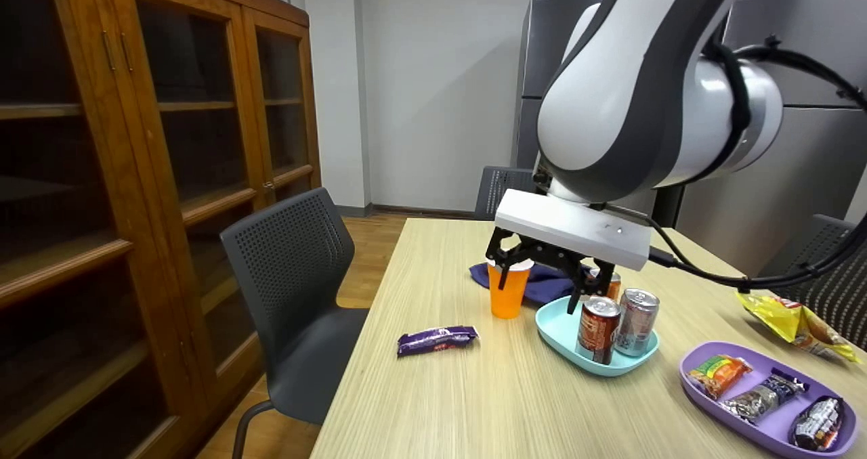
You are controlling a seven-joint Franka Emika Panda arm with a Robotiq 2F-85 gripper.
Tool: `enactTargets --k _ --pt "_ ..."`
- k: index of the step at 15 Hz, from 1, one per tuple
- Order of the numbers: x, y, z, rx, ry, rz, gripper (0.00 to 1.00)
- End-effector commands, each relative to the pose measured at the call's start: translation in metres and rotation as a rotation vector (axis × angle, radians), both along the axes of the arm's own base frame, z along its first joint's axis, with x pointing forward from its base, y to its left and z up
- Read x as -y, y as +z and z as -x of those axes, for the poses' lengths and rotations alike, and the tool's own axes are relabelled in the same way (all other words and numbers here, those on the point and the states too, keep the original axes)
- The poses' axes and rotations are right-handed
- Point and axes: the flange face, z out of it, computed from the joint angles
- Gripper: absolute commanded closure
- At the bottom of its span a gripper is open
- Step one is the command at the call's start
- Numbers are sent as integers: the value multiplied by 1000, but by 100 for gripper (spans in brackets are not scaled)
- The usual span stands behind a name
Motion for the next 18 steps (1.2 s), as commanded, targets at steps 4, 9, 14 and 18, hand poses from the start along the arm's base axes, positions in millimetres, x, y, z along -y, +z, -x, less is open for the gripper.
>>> enactTargets --k 4,9,14,18 --pt "-40 -24 -39 -35 -22 -39 0" --pt "-59 -41 -72 -30 -14 -36 0" --pt "-56 -45 -67 -17 -7 -40 0" --pt "-57 -45 -68 -16 -7 -40 0"
